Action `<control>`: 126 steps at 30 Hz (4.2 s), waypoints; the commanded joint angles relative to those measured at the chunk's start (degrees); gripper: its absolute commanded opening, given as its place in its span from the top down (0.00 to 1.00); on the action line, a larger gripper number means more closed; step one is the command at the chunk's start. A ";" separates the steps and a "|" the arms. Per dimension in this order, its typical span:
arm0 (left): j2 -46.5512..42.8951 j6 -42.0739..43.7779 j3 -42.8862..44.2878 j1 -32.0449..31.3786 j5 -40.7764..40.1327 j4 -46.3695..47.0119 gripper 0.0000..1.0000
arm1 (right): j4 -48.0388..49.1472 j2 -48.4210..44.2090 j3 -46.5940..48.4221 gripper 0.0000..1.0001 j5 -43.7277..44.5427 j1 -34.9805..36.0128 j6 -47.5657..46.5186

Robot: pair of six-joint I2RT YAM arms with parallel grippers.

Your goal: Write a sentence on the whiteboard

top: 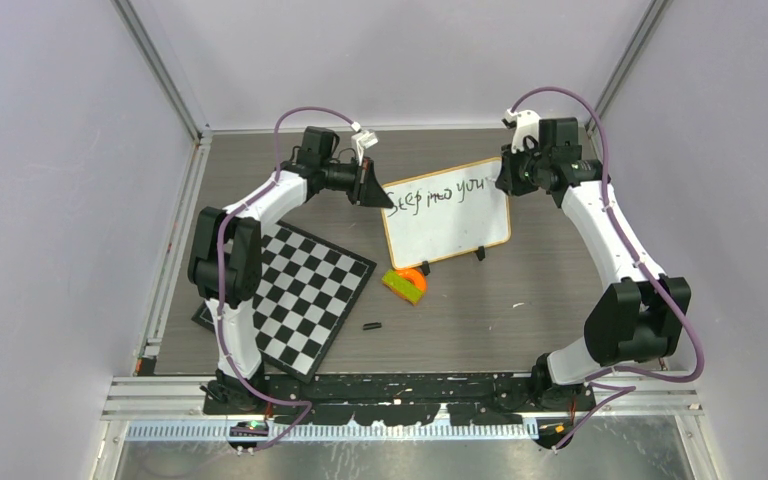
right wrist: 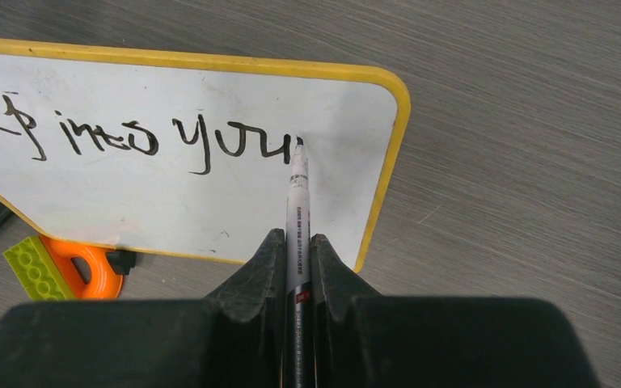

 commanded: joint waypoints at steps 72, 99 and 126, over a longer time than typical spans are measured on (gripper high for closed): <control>-7.97 4.23 -3.11 0.92 -2.47 -5.86 0.44 | -6.46 -6.67 2.01 1.00 -4.52 12.78 1.43; -7.18 -11.08 -16.50 1.18 -1.25 19.24 0.41 | 19.32 -5.81 -16.99 1.00 -0.76 25.94 9.55; -2.71 -14.17 -14.44 -0.64 -1.17 22.94 0.65 | 20.66 -2.78 -17.46 1.00 -2.02 28.16 8.52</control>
